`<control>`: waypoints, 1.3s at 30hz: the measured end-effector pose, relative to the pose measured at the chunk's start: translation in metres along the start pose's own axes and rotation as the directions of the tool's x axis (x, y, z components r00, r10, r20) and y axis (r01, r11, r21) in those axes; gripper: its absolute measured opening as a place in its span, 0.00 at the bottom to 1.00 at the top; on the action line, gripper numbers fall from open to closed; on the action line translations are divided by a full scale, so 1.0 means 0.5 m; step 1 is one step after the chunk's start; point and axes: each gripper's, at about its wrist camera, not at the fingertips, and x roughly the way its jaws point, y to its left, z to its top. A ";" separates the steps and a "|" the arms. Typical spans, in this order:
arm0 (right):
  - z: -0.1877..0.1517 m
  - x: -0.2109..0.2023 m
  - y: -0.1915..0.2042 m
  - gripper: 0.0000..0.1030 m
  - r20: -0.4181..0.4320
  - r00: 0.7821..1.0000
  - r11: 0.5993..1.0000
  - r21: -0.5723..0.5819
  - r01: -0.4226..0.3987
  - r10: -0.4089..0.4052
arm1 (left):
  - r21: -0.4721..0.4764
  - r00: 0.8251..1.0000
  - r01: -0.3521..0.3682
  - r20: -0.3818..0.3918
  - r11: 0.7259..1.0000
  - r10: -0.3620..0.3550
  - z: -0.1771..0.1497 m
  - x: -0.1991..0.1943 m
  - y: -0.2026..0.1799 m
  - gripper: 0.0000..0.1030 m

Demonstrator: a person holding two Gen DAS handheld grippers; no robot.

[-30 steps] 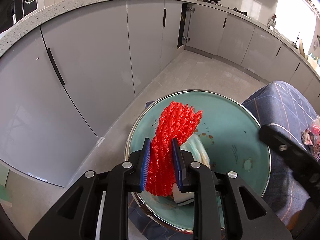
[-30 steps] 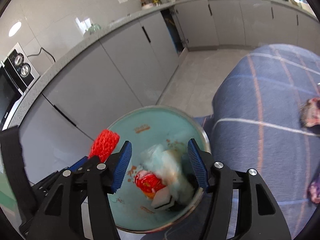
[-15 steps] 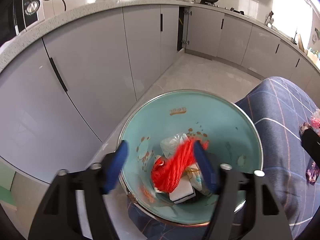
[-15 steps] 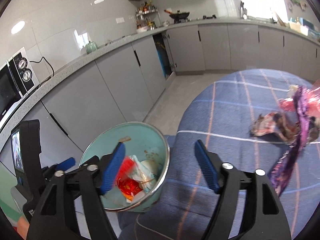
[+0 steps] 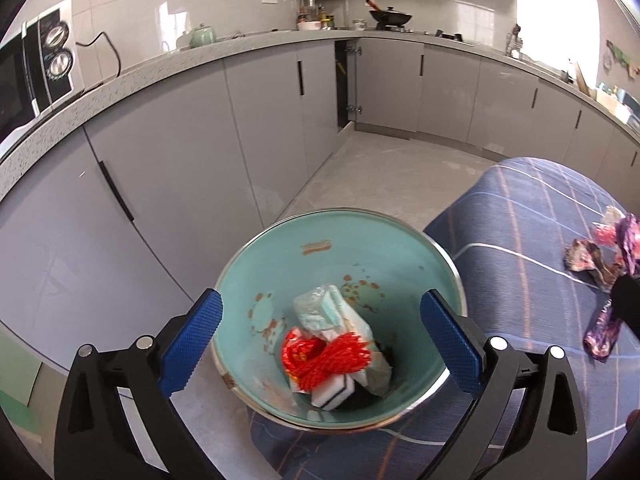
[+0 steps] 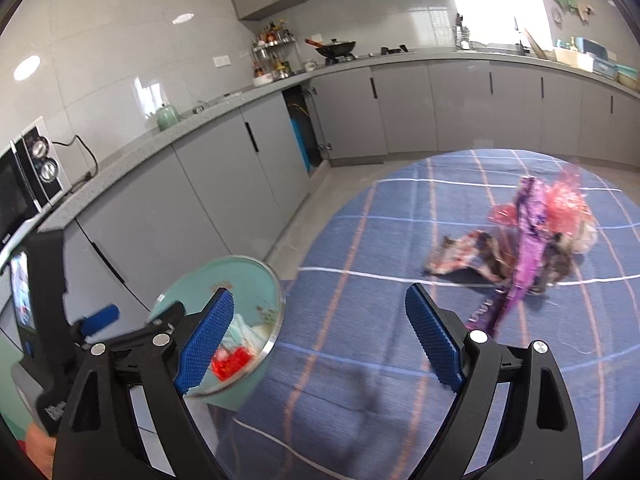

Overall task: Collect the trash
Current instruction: 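Move the left tool to the purple wrapper and grasp it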

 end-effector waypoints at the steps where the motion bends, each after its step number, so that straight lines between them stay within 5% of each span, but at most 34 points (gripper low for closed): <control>1: -0.005 -0.005 -0.006 0.84 0.002 1.000 1.000 0.003 0.014 -0.014 | 0.007 1.000 0.007 0.005 1.000 -0.007 -0.002 -0.005 -0.008 0.94; 20: -0.044 -0.100 -0.217 0.84 0.020 0.974 0.962 0.164 0.220 -0.226 | 0.147 0.991 0.136 -0.002 0.980 -0.137 -0.027 -0.044 -0.169 0.94; 27: -0.054 -0.131 -0.284 0.83 0.012 0.956 0.938 0.198 0.286 -0.294 | 0.216 0.969 0.246 -0.024 0.945 -0.247 -0.038 -0.054 -0.250 0.94; 33: -0.059 -0.142 -0.337 0.54 -0.026 0.947 0.925 0.209 0.318 -0.319 | 0.288 0.944 0.323 -0.036 0.902 -0.327 -0.036 -0.057 -0.332 0.90; 39: -0.060 -0.157 -0.374 0.53 -0.032 0.939 0.911 0.234 0.339 -0.341 | 0.336 0.909 0.413 -0.091 0.847 -0.407 -0.045 -0.054 -0.419 0.83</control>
